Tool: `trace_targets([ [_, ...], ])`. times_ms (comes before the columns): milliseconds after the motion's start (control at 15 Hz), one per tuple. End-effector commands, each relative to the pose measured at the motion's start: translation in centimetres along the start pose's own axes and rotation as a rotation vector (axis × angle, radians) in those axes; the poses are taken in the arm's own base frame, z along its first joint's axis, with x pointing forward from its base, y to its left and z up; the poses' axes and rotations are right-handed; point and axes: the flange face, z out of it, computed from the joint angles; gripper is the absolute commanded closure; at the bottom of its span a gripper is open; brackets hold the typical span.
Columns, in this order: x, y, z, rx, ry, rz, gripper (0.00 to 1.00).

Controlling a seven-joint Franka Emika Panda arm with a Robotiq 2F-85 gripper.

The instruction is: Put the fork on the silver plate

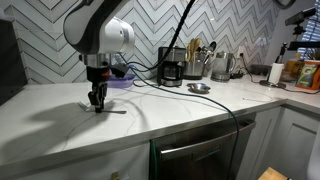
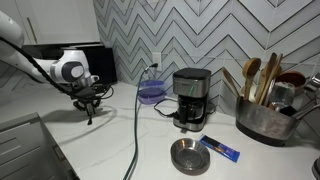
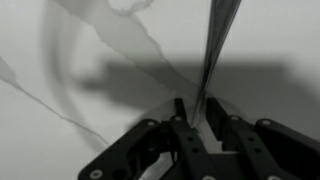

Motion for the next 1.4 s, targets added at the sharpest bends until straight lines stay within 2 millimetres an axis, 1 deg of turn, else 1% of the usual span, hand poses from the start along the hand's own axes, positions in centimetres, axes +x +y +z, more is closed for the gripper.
trace_targets([
  [0, 0.5, -0.5, 1.6, 0.033, -0.03, -0.027, 0.68],
  [133, 0.6, -0.6, 1.8, 0.041, -0.036, -0.03, 0.71],
  [200, 0.6, -0.7, 1.8, 0.043, -0.039, -0.031, 0.78],
  [267, 0.7, -0.7, 1.8, 0.045, -0.042, -0.032, 0.78],
  [333, 0.7, -0.7, 1.8, 0.047, -0.044, -0.033, 0.81],
  [400, 0.7, -0.7, 1.9, 0.051, -0.049, -0.035, 0.9],
  [467, 0.7, -0.8, 1.9, 0.054, -0.054, -0.036, 0.87],
  [667, 0.7, -0.8, 2.1, 0.058, -0.062, -0.039, 0.91],
  [733, 0.7, -0.8, 2.1, 0.059, -0.066, -0.039, 0.98],
  [867, 0.6, -0.8, 2.1, 0.055, -0.068, -0.049, 1.0],
  [1000, 0.7, -0.8, 1.9, 0.059, -0.062, -0.051, 0.98],
  [1133, 0.6, -0.7, 0.9, 0.054, -0.054, -0.041, 0.98],
  [1333, 0.2, -0.6, -1.3, 0.029, -0.043, -0.034, 0.98],
])
